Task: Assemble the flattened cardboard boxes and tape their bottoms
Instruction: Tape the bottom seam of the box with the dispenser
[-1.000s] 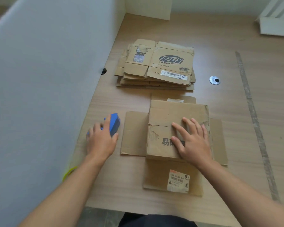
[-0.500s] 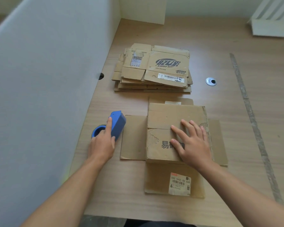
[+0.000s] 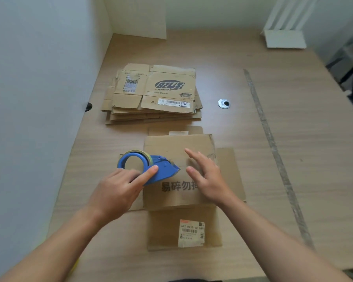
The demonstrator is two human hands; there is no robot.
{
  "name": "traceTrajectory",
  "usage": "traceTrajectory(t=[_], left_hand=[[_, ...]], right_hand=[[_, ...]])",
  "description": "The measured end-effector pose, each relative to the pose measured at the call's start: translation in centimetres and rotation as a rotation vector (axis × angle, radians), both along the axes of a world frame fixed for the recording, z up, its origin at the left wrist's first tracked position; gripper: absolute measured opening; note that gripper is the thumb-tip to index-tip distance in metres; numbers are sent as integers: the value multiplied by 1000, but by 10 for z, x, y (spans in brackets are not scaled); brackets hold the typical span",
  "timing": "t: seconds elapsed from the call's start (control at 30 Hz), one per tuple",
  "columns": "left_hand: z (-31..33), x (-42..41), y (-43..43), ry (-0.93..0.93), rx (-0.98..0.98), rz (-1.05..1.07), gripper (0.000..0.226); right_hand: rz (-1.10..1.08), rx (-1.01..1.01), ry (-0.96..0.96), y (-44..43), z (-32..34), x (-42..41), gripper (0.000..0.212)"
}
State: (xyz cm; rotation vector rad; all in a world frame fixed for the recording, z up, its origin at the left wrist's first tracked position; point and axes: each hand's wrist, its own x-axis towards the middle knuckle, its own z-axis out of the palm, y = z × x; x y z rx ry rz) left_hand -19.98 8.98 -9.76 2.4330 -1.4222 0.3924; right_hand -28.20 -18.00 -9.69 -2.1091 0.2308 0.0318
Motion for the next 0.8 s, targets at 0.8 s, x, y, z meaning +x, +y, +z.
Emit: traceTrajectory(t=[0.8], left_hand=[[29,25,-59,169,172,-152,57]], right_hand=[[-288,319,-70,-9,-11,6,13]])
